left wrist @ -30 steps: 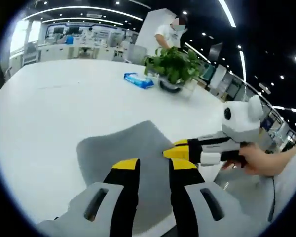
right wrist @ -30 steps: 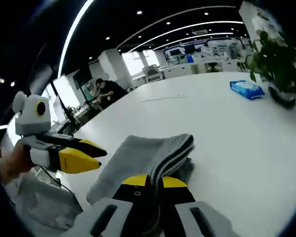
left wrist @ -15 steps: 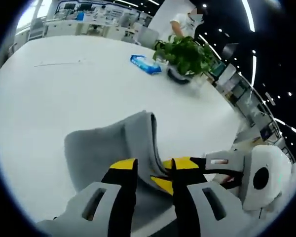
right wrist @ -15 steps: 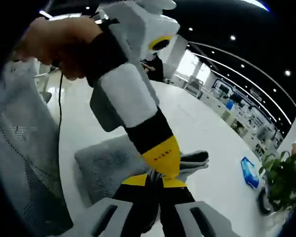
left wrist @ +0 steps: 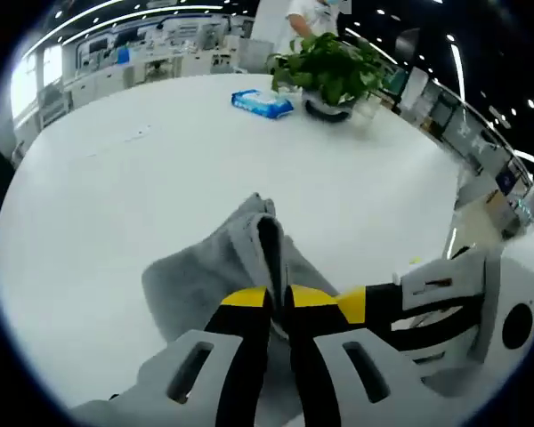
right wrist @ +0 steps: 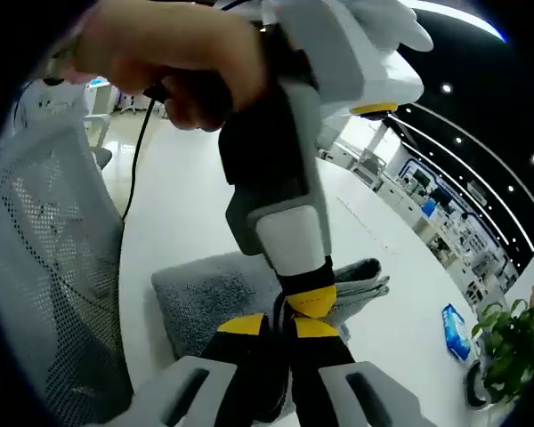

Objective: Open the folded towel by lifting each exposed corner and separating the folded layers until the towel lies flat within the target outline without major curled edges

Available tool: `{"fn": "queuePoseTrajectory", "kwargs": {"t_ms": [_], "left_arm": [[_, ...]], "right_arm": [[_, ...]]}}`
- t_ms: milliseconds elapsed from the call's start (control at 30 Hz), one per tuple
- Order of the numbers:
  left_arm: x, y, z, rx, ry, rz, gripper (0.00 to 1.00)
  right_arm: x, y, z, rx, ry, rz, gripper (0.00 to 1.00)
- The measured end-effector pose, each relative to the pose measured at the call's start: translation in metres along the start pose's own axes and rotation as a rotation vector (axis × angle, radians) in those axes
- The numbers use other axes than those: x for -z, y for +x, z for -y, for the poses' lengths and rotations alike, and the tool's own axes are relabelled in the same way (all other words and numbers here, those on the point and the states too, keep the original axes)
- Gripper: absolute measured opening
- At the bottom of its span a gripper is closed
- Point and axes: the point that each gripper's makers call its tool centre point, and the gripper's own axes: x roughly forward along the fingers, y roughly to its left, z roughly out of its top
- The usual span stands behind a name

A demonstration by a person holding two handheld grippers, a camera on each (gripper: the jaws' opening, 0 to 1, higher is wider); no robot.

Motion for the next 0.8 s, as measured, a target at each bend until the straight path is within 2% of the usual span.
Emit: {"fn": "queuePoseTrajectory", "kwargs": {"t_ms": [100,167,200,267,300,333,367,400,433,467,500,533,567,633,667,700,733,800], "left_arm": [[-0.001,-0.001,-0.003,-0.077,0.218,-0.018,0.05],[-0.002,-0.003,-0.003,-0.098,0.287,-0.023,0.05],[-0.003,-0.005,-0.003,-0.119,0.364,-0.022,0.05],[-0.002,-0.009,-0.005,-0.153,0.494,-0.036,0.05],[-0.003,-0.010,-0.004,-0.161,0.569,-0.033,0.05],[-0.003,-0.011,-0.003,-0.169,0.613,-0.033,0.05],[-0.004,-0.012,-0.003,-0.173,0.638,-0.034,0.05],[-0.004,-0.013,-0.001,-0.174,0.670,-0.032,0.05],[-0.004,-0.014,0.000,-0.175,0.710,-0.031,0.05],[-0.004,-0.015,0.002,-0.181,0.758,-0.031,0.05],[-0.004,-0.016,0.002,-0.186,0.796,-0.032,0.05],[-0.004,-0.017,0.003,-0.189,0.822,-0.033,0.05],[-0.004,-0.018,0.003,-0.192,0.837,-0.031,0.05],[-0.003,-0.020,0.003,-0.193,0.877,-0.030,0.05],[-0.002,-0.022,0.002,-0.197,0.882,-0.031,0.05],[-0.001,-0.023,0.001,-0.198,0.893,-0.035,0.05],[0.000,-0.024,-0.001,-0.202,0.914,-0.036,0.05],[0.001,-0.029,-0.003,-0.200,0.919,-0.033,0.05]], "right_arm": [[-0.006,-0.010,0.002,-0.050,0.203,0.062,0.16],[-0.010,-0.018,0.011,-0.033,0.251,0.096,0.13],[-0.017,-0.029,0.024,-0.002,0.288,0.157,0.09],[-0.013,-0.040,0.049,0.090,0.378,0.187,0.01],[-0.002,-0.042,0.062,0.138,0.430,0.165,0.01],[0.012,-0.040,0.070,0.183,0.449,0.115,0.01],[0.026,-0.037,0.072,0.205,0.441,0.043,0.00],[0.039,-0.031,0.070,0.196,0.388,-0.020,0.00],[0.047,-0.022,0.060,0.134,0.331,-0.058,0.00],[0.052,-0.015,0.043,0.061,0.339,-0.090,0.00],[0.049,-0.009,0.035,0.026,0.341,-0.069,0.00],[0.050,-0.002,0.021,-0.039,0.333,-0.087,0.00],[0.052,0.002,0.013,-0.065,0.343,-0.113,0.00],[0.050,0.012,-0.001,-0.114,0.270,-0.113,0.00],[0.053,0.015,-0.004,-0.113,0.252,-0.131,0.00],[0.063,0.018,-0.009,-0.124,0.230,-0.183,0.00],[0.067,0.018,-0.010,-0.122,0.229,-0.198,0.00],[0.062,0.019,-0.008,-0.108,0.222,-0.167,0.00]]}}
